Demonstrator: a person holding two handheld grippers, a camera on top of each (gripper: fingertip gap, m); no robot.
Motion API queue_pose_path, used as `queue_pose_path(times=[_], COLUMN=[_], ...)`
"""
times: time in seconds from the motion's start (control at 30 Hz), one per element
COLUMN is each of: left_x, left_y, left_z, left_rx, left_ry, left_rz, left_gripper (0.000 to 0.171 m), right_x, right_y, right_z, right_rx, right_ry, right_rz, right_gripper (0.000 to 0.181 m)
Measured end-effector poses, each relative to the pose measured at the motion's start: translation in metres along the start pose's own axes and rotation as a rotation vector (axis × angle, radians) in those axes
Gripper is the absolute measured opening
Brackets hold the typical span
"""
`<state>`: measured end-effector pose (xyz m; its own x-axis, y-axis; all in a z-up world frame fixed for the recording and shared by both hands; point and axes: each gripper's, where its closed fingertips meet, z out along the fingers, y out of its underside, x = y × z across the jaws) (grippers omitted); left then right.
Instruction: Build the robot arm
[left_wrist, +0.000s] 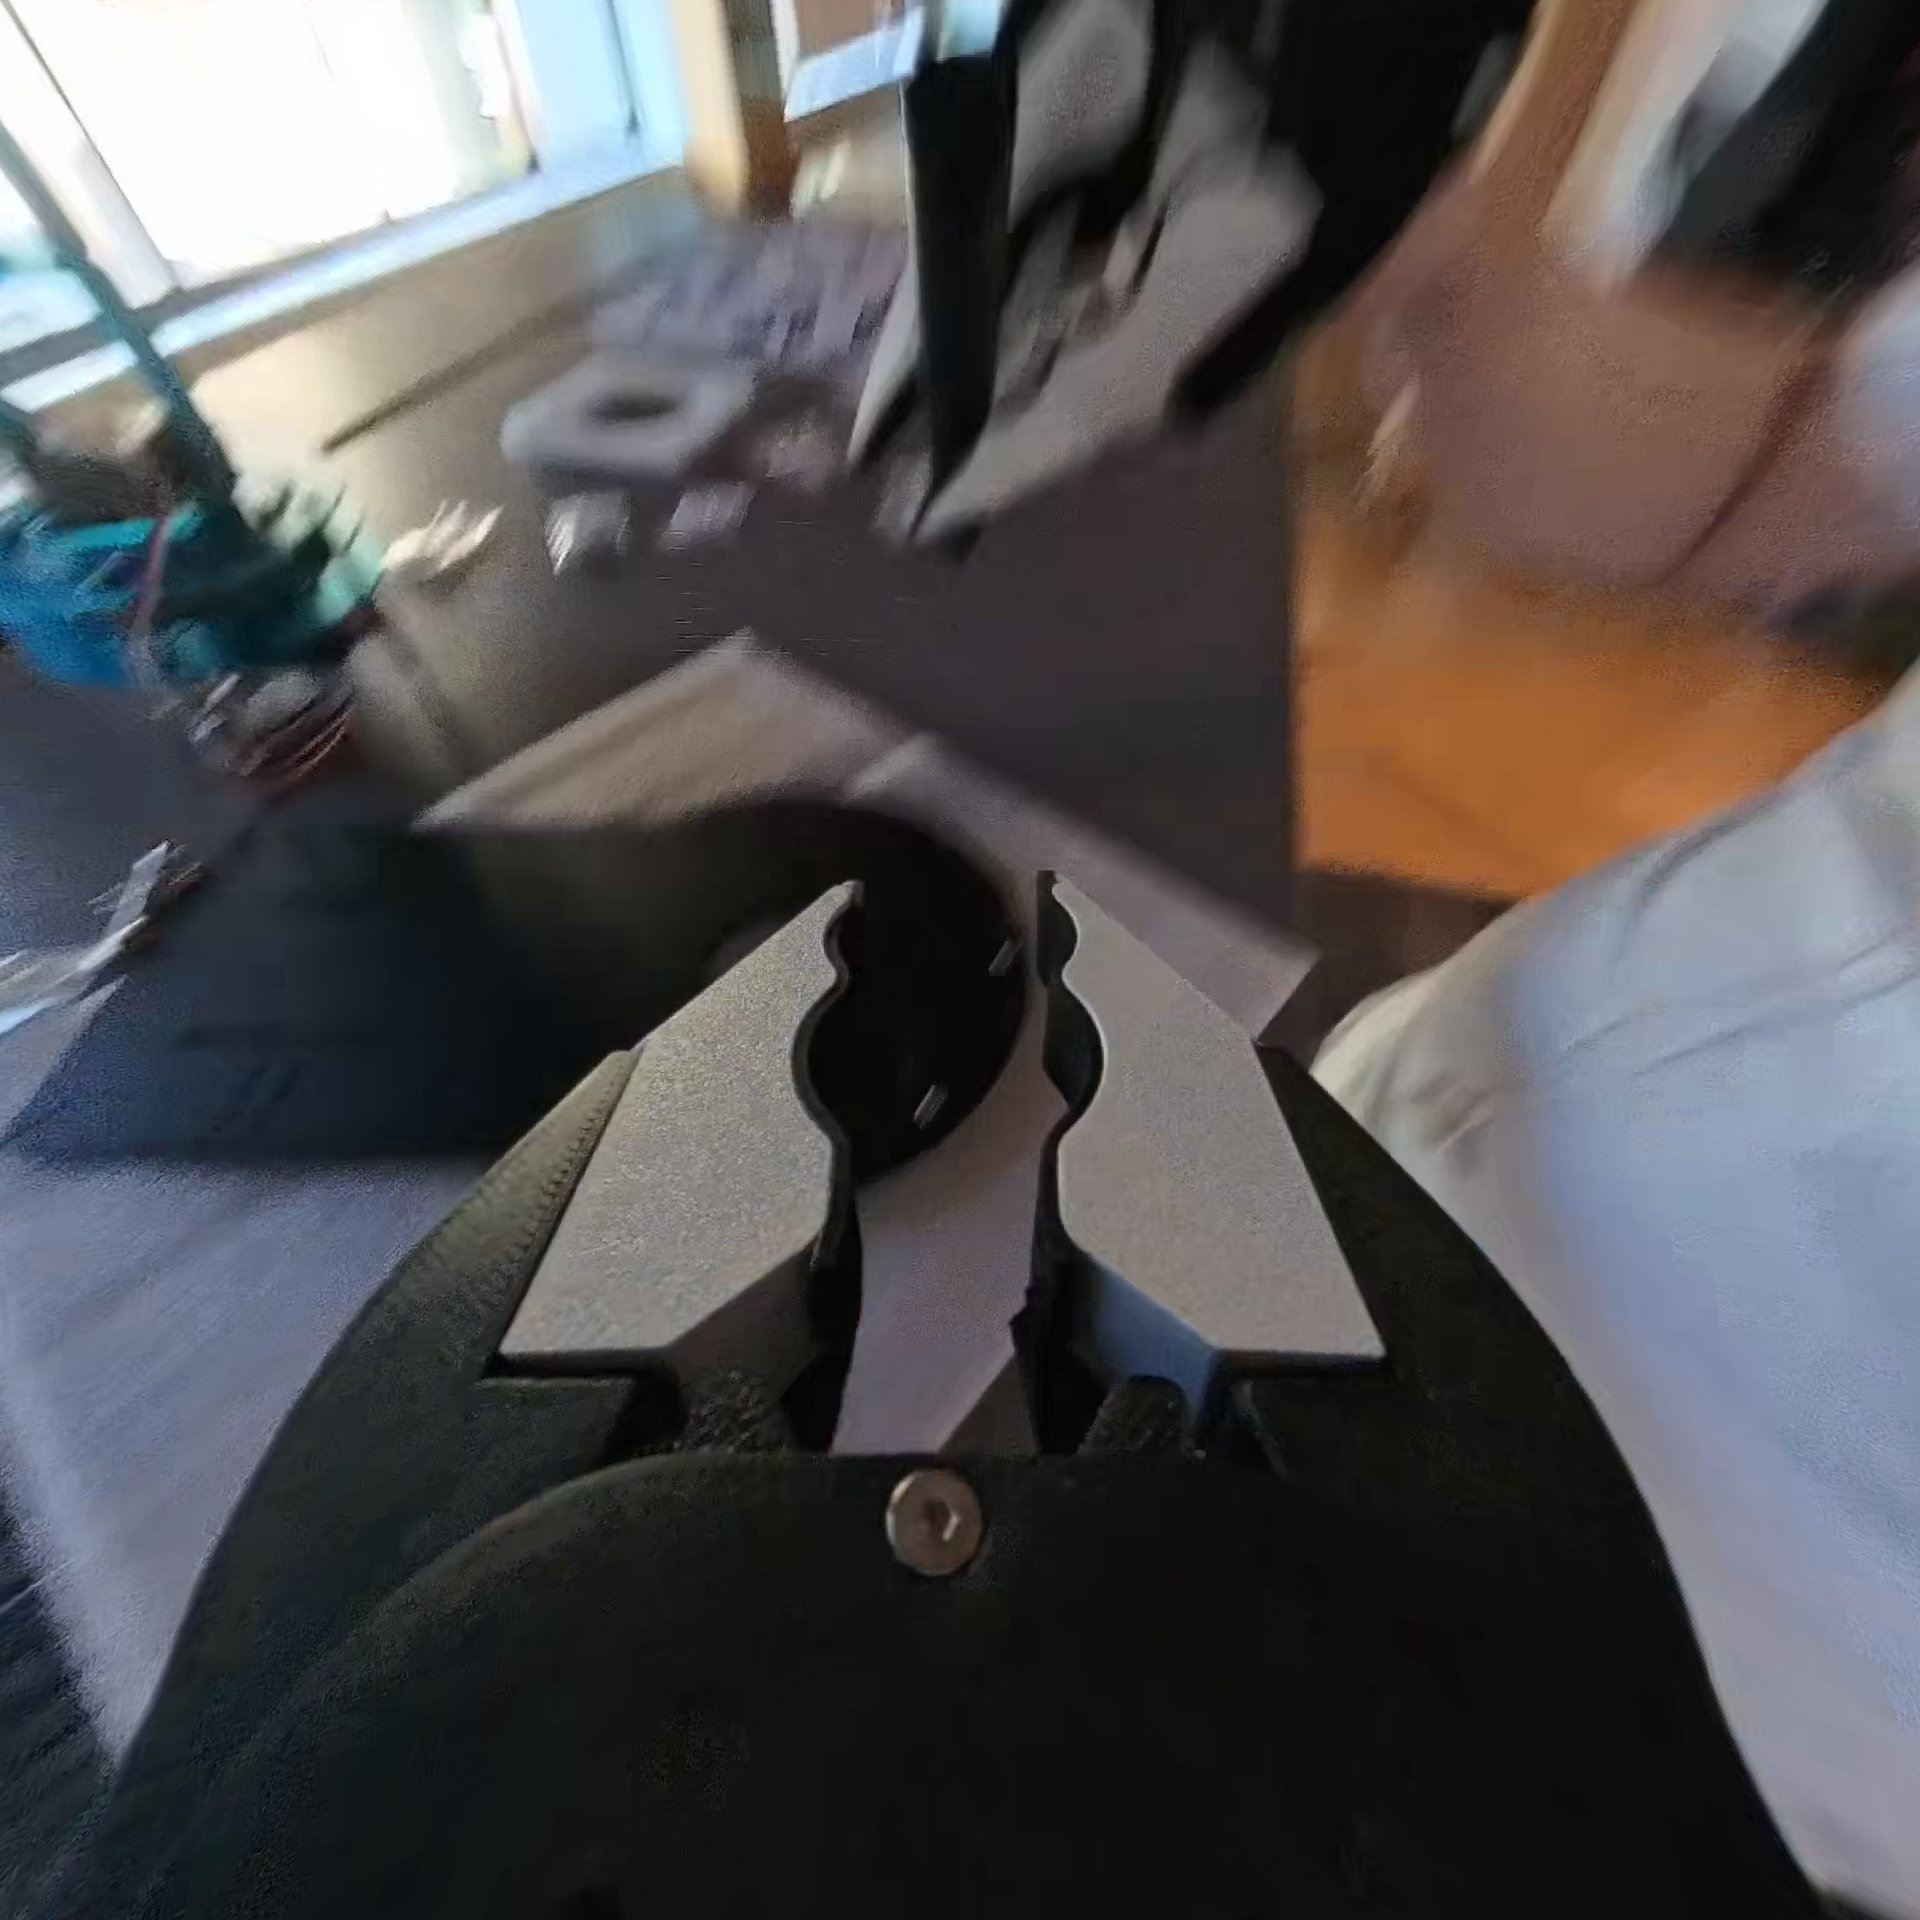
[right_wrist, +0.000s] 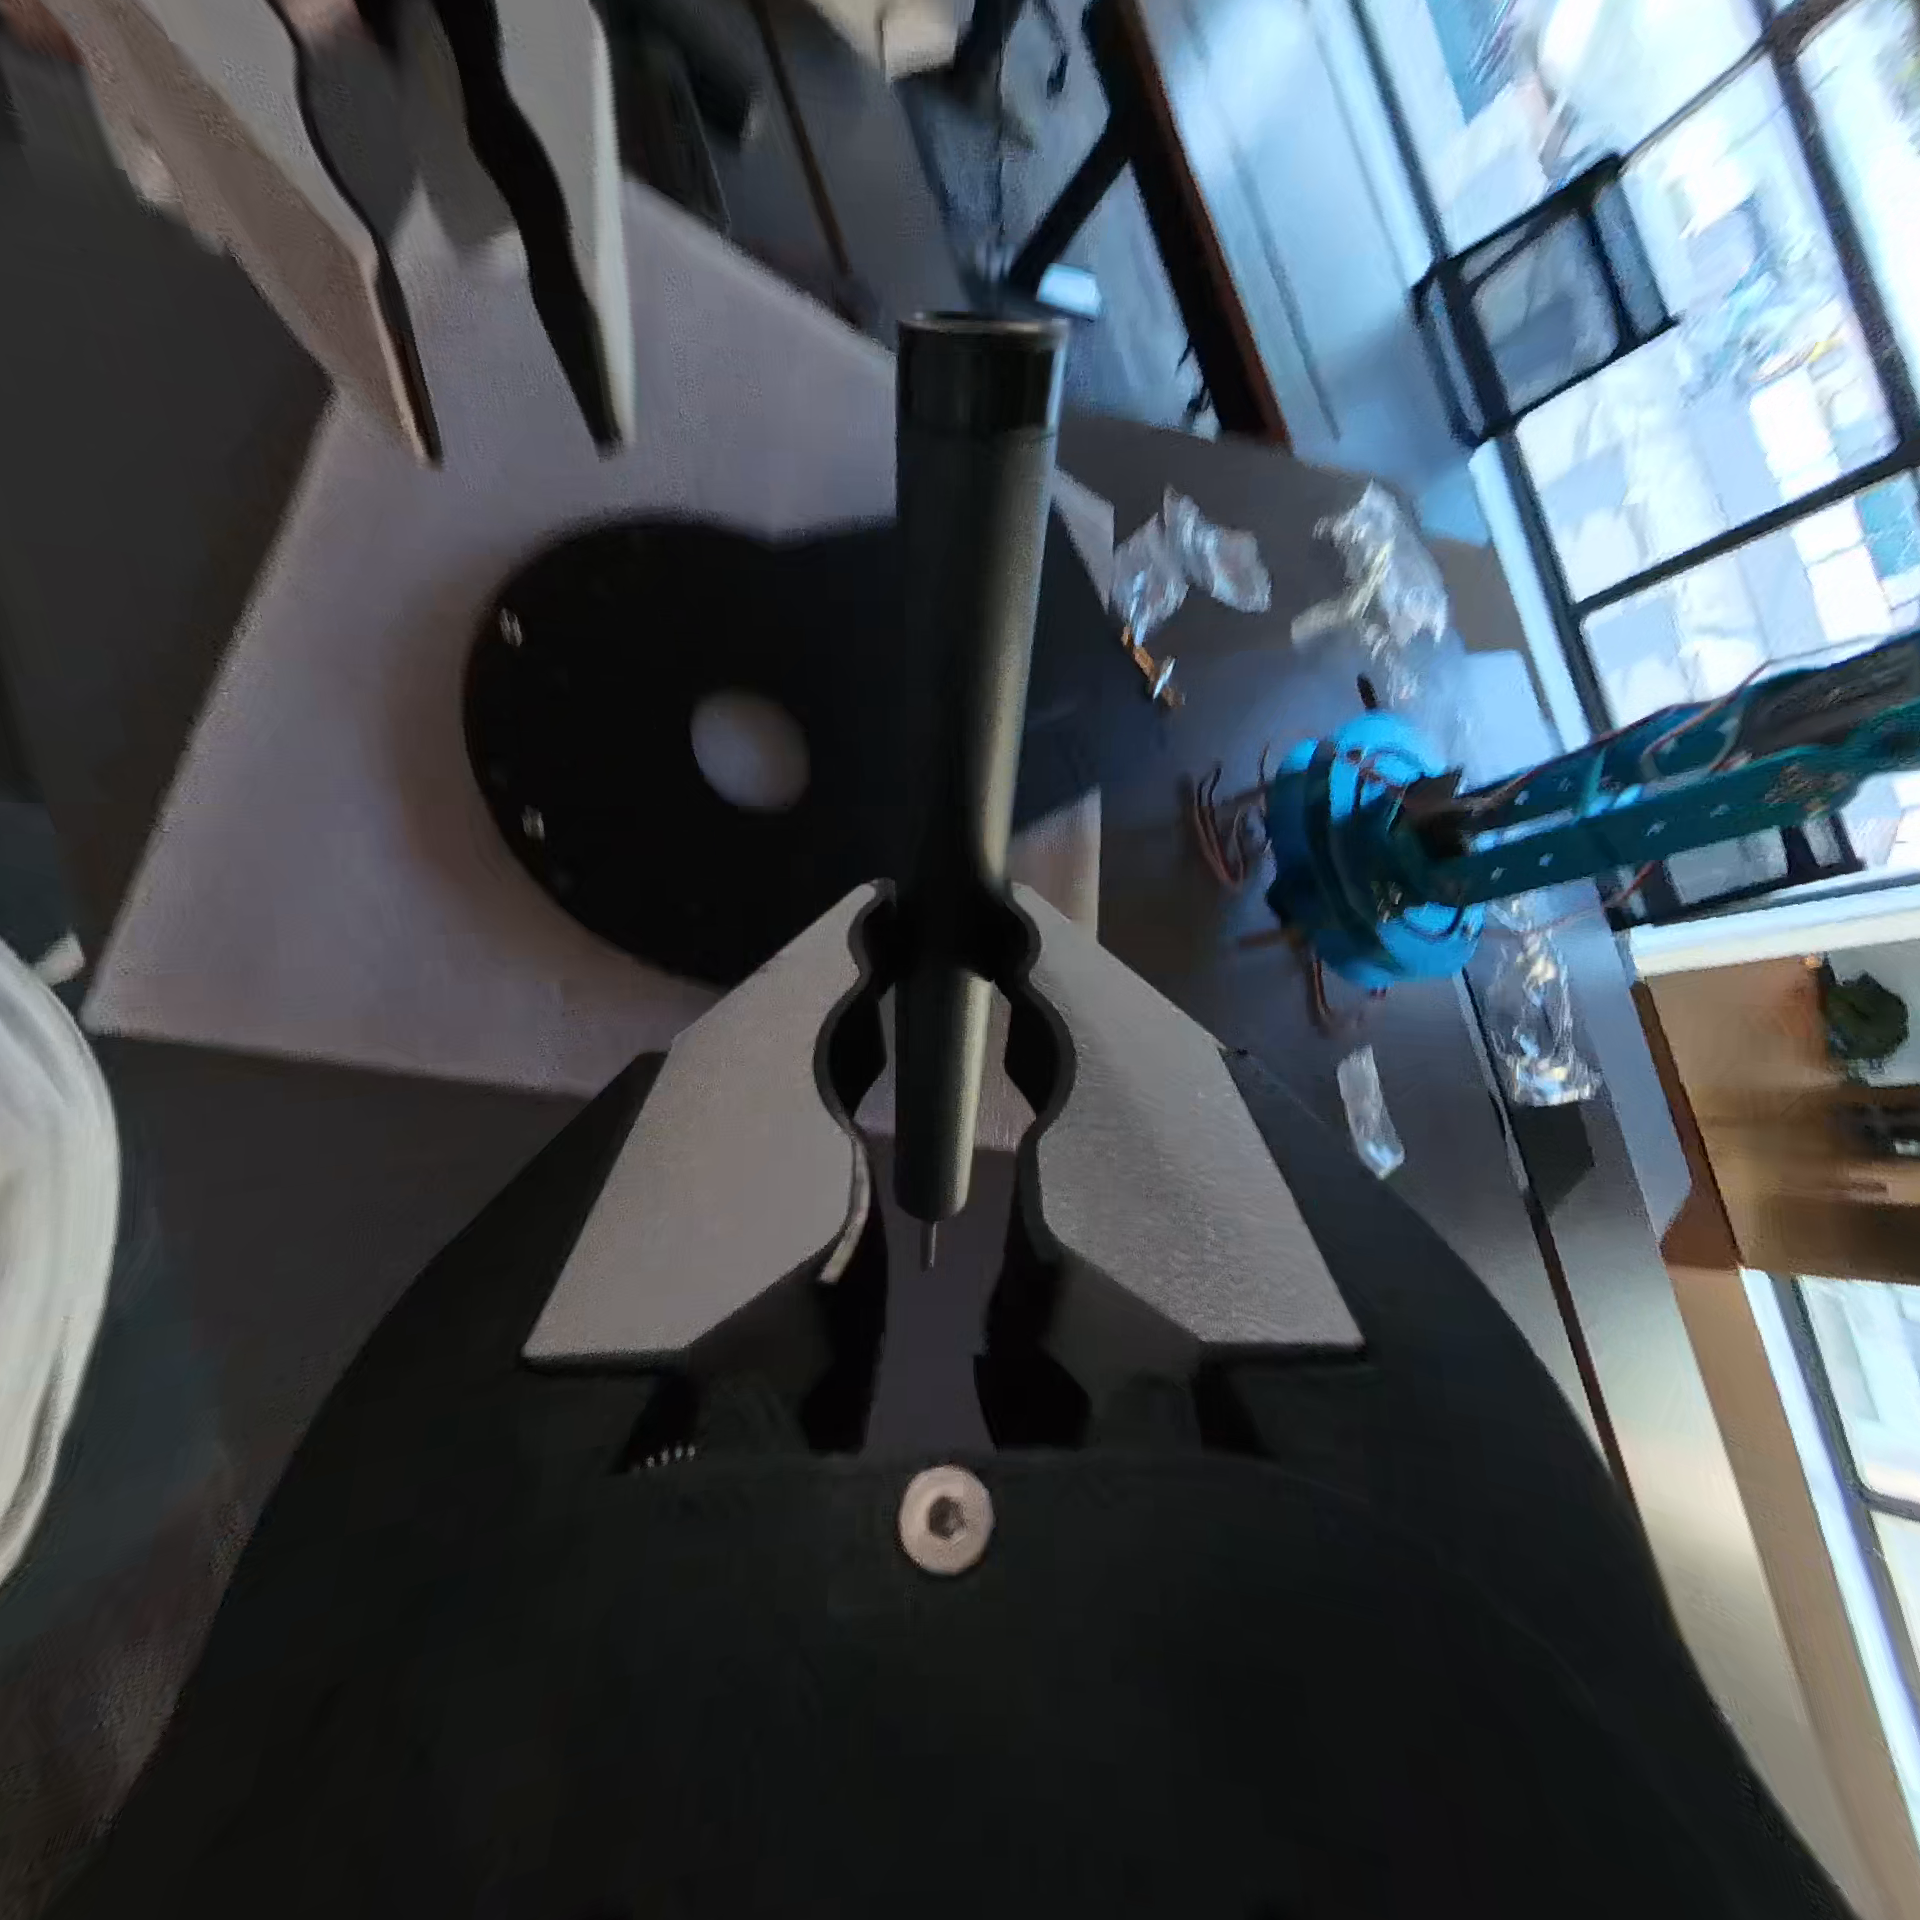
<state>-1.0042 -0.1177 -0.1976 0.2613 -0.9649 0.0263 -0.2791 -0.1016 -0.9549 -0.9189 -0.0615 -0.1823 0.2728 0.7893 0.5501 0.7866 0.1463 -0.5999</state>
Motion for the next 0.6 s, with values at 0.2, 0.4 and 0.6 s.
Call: queue_pose_path(times=[0.2, 0.4, 0.6], left_x=[-0.026, -0.036, -0.032], left_y=[0.071, 0.095, 0.101], left_z=[-0.01, 0.0, 0.003], left_rx=[-0.414, -0.606, -0.644], left_ry=[-0.16, -0.171, -0.178], left_rz=[0.46, 0.824, 1.137], left_gripper=[0.027, 0.024, 0.005], right_x=[-0.003, -0.004, -0.004], right_y=[0.048, 0.079, 0.087], right_z=[0.02, 0.046, 0.051], right_rx=[-0.215, -0.367, -0.384], right_ry=[-0.025, -0.052, -0.044], right_rz=[-0.072, -0.124, -0.112], right_gripper=[0.016, 0.016, 0.016])
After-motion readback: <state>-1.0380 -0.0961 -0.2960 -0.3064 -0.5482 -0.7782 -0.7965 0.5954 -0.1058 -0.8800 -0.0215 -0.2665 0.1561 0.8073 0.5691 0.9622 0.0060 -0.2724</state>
